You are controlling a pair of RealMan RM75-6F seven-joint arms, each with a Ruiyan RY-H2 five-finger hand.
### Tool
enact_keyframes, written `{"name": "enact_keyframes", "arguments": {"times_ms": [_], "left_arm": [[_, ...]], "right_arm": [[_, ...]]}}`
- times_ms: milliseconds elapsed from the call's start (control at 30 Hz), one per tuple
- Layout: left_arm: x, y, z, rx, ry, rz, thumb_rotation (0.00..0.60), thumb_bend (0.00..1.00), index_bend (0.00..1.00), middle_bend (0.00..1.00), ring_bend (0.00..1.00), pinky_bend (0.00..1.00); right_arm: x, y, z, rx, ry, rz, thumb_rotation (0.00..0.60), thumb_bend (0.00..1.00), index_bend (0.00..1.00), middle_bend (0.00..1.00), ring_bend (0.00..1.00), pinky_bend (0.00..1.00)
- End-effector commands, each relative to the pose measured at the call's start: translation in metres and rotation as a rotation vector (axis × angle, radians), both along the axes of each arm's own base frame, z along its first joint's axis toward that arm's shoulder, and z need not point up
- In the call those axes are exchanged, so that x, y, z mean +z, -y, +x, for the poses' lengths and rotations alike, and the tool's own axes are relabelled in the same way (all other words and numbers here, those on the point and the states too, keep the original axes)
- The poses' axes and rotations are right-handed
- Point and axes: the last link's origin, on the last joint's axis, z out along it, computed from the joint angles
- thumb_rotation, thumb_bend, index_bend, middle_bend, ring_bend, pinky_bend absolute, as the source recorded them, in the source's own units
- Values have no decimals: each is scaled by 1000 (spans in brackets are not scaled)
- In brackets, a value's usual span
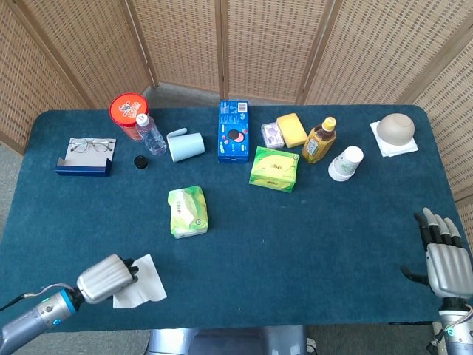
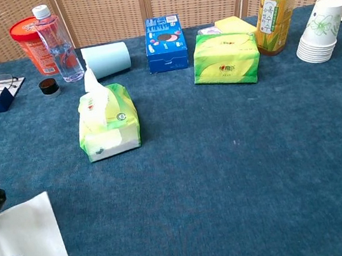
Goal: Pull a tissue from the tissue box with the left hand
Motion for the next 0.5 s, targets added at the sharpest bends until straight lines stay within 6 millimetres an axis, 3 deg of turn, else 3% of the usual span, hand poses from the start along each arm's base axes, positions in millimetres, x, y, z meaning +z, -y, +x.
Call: {"name": "enact_keyframes", "arguments": {"times_ms": [33, 233, 367, 500], "left_arm": [[12, 6, -21, 123, -83, -52, 600, 30, 244, 193, 53, 457], [35, 5, -31, 156, -155, 43, 600, 0, 118, 48, 0, 236], [49, 2, -25, 208, -84, 118, 600, 0, 112, 9, 0, 144], [69, -2, -18, 296, 8, 252, 600, 0, 106, 0, 0, 115]], "right_arm": [[0, 0, 0, -1, -2, 0, 600, 0, 0, 0, 0, 0], [0, 0, 0, -4, -5, -6, 600, 0, 0, 0, 0, 0], [0, -1, 1, -3, -4, -7, 600, 0, 0, 0, 0, 0], [0, -1, 2, 0, -6, -5, 600, 0, 0, 0, 0, 0]]}}
